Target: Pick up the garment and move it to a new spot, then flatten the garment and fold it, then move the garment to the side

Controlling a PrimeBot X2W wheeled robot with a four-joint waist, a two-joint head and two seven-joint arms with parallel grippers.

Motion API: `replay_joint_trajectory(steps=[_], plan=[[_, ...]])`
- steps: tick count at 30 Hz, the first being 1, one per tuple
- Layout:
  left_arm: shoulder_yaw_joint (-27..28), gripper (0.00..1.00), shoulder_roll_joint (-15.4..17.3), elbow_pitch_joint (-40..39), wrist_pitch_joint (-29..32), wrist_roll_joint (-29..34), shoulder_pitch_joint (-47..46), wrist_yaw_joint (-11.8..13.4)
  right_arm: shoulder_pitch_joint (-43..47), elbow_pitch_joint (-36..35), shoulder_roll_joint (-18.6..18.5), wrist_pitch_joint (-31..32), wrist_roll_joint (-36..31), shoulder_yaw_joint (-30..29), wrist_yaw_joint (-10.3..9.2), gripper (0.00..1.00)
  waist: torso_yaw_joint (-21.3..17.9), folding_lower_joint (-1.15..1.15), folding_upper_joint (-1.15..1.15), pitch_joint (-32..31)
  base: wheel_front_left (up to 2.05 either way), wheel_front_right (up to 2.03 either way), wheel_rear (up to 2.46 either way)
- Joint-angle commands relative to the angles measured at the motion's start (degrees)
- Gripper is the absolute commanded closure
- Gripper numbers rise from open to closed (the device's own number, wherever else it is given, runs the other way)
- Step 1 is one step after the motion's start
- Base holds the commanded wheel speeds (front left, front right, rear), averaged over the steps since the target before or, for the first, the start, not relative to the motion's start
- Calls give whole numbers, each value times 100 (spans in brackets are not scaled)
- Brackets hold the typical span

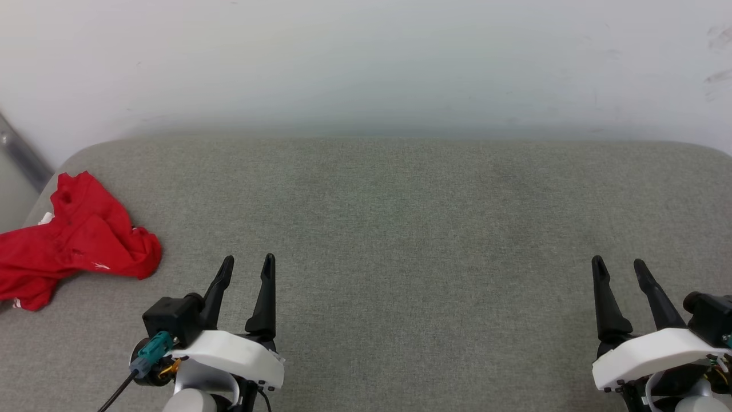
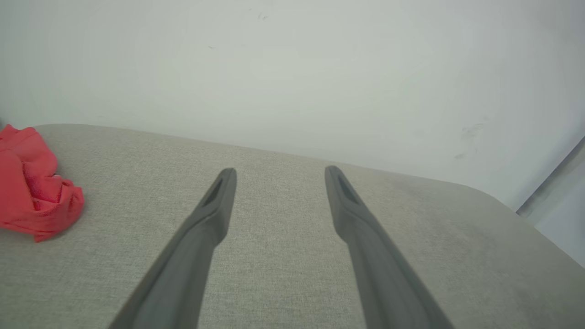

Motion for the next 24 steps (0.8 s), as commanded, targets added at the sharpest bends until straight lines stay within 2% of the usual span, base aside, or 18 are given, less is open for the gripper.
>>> replay_joint_trajectory(steps=[1,24], plan=[[-41,0,47,-19,-60,172,-134,-14,35,-76,5,-11,-151,-7,13,0,5,0,0,1,0,0,0],[-117,0,-2,271,-328,1094,-183,30,41,-28,6,-127,-1114,-133,14,0,77,0,0,3,0,0,0]])
